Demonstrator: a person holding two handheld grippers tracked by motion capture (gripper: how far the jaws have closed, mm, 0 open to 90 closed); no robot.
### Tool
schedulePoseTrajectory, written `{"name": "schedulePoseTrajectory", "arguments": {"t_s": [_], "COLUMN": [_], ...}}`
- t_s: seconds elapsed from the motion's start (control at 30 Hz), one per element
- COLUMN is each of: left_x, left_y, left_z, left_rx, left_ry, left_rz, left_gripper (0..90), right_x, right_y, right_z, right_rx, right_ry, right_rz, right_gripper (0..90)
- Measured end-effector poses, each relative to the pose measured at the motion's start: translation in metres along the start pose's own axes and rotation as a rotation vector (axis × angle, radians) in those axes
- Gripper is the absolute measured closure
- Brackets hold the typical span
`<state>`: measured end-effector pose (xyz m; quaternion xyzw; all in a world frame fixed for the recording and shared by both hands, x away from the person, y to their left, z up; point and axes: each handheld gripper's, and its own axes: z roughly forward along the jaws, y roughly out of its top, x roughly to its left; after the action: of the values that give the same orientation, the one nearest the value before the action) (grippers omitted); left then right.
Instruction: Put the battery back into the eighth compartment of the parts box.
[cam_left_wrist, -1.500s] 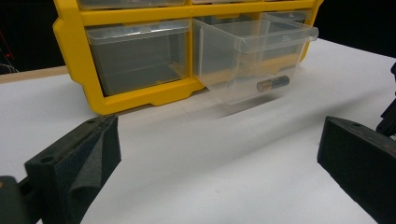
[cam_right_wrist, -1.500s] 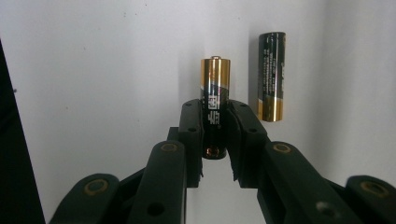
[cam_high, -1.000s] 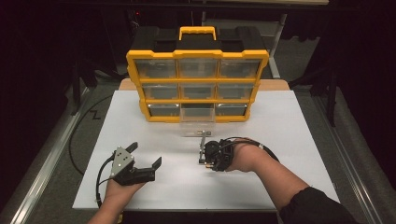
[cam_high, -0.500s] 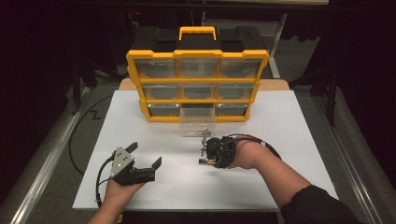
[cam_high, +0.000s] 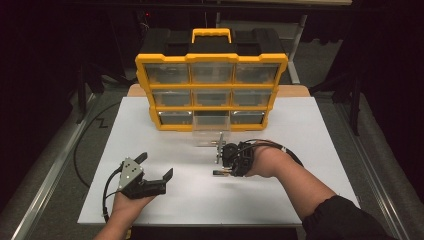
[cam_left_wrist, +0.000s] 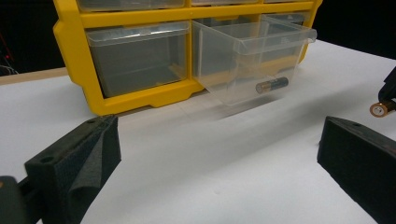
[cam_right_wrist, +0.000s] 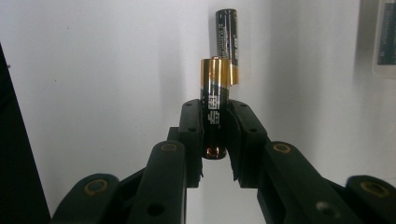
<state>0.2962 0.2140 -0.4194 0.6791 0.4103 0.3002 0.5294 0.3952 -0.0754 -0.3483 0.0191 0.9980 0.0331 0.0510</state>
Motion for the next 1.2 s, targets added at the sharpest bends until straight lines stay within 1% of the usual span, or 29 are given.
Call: {"name": "schedulePoseTrajectory", "arguments": {"t_s": [0.4, 0.47, 0.5, 0.53, 0.93, 1.2], "left_x": [0.0, 0.0, 0.0, 0.0, 0.0, 0.001], "left_y": [0.0, 0.0, 0.0, 0.0, 0.0, 0.0], "left_z": [0.0, 0.0, 0.0, 0.0, 0.0, -0.001], "left_rx": [-0.001, -0.001, -0.002, -0.002, -0.001, -0.003], "left_ry": [0.002, 0.002, 0.002, 0.002, 0.002, 0.001], "left_rz": [-0.001, -0.002, -0.002, -0.003, -0.004, -0.005], "left_gripper": [0.3, 0.4, 0.3, 0.4, 0.4, 0.4], "right_x": [-0.005, -0.006, -0.006, -0.007, -0.013, -0.018], "right_y": [0.0, 0.001, 0.002, 0.002, 0.011, 0.014], "right_z": [-0.011, -0.014, -0.014, -0.015, -0.024, -0.03], "right_rx": [0.0, 0.009, 0.004, 0.002, 0.008, 0.014], "right_ry": [-0.013, -0.021, -0.018, -0.021, -0.027, -0.033], "right_rz": [-0.001, -0.005, -0.003, -0.012, -0.03, -0.025], "right_gripper": [78.5, 78.5, 78.5, 78.5, 78.5, 78.5]}}
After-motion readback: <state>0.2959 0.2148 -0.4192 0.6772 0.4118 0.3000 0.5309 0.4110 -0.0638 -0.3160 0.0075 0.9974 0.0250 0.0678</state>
